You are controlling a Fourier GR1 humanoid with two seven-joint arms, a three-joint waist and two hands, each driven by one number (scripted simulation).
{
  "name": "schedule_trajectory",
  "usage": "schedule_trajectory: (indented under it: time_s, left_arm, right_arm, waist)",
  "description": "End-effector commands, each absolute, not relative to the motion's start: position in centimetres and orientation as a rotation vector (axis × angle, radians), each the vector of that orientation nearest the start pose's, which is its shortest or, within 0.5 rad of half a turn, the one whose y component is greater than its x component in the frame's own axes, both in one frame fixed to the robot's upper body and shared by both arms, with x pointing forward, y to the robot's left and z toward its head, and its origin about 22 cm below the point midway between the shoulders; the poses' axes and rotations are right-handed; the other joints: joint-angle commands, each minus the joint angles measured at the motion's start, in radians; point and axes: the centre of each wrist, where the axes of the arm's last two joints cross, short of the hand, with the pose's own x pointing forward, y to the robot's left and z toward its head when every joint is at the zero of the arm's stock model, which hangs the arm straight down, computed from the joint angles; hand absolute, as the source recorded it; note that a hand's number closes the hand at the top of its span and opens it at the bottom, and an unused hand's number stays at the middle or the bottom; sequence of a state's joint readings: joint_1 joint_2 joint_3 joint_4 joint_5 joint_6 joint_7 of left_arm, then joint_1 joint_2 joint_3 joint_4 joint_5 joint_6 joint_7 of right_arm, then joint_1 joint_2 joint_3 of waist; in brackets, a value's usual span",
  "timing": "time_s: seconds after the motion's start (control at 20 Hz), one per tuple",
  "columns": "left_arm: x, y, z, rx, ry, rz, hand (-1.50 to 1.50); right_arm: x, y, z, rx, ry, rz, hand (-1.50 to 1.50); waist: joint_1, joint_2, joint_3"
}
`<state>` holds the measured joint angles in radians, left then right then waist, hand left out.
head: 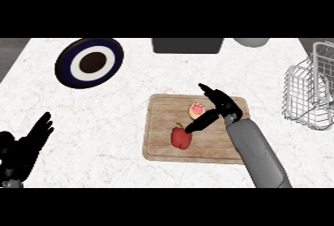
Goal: Pick the cupcake from the cutting board and place it in the tiered basket
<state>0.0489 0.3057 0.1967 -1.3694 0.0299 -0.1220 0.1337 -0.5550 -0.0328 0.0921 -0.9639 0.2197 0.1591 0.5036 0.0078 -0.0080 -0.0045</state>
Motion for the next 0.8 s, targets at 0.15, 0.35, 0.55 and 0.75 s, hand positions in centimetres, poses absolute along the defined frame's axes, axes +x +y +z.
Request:
schedule_trajectory:
  time_s: [0.15,0.35,0.55,0.75]
  left_arm:
    - [22.8,36.3,-2.7,0.260,-1.187,-0.067,0.00]
    - [21.6,35.6,-1.7,0.269,-1.198,-0.068,0.00]
    - [23.3,35.7,-0.7,0.285,-1.207,-0.059,0.00]
    - [21.6,35.7,-2.3,0.286,-1.183,-0.054,0.00]
  right_arm:
    - [35.5,-13.3,-2.0,-0.089,-1.054,0.622,1.50]
    - [34.4,-12.2,-1.0,-0.127,-1.091,0.549,1.50]
    - [35.0,-14.1,-0.2,-0.183,-1.127,0.493,1.50]
    - [32.7,-12.1,1.2,-0.309,-1.094,0.489,1.50]
  waist:
    - [0.005,0.011,0.005]
    - [0.004,0.008,0.005]
    - [-0.004,0.008,0.005]
    - [-0.013,0.003,0.004]
